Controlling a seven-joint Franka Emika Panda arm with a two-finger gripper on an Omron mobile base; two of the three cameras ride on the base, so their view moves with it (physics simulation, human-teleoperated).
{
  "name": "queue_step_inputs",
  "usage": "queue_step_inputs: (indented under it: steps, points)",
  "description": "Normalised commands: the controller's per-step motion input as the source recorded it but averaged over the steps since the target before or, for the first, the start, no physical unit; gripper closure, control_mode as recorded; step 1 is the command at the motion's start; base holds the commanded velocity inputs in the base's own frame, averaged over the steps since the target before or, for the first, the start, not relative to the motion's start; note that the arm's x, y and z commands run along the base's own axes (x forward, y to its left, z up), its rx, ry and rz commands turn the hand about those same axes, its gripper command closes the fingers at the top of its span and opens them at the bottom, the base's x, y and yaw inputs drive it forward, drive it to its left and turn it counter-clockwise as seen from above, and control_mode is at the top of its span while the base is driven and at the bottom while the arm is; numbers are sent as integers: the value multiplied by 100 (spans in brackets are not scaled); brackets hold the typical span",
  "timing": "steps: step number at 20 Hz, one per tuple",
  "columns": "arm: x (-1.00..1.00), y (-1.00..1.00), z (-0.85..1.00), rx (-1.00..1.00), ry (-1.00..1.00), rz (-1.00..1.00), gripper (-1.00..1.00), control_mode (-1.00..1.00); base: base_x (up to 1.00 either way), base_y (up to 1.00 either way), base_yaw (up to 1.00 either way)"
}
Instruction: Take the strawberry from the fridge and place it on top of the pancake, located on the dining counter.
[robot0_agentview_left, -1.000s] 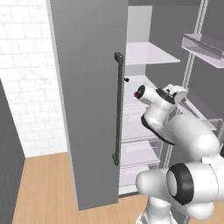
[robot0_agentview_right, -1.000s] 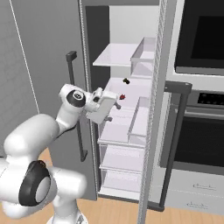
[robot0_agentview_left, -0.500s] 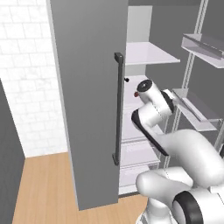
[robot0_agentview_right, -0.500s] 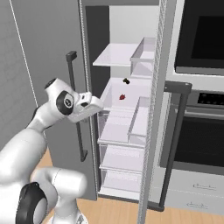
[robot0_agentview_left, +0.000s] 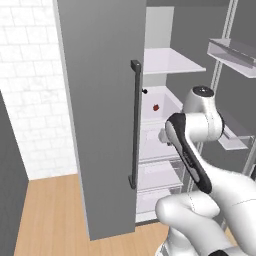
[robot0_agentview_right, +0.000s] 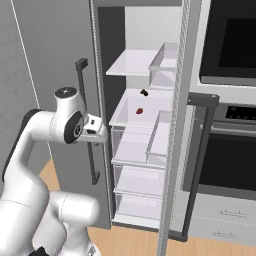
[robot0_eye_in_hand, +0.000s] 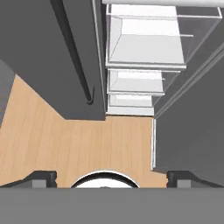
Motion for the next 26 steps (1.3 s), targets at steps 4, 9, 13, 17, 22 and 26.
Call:
queue_step_inputs:
  steps: [4, 9, 13, 17, 22, 26]
  points:
    - [-83, 0, -4, 12, 17, 0, -100, -100, 0, 0, 0]
    - [-68, 0, -20, 0, 3, 0, -100, -100, 0, 0, 0]
    - [-24, 4, -19, 0, -3, 0, -100, -100, 0, 0, 0]
    - [0, 1, -4, 0, 0, 0, -100, -100, 0, 0, 0]
    - [0, 0, 0, 0, 0, 0, -100, -100, 0, 0, 0]
    - [0, 0, 0, 0, 0, -1, -100, -100, 0, 0, 0]
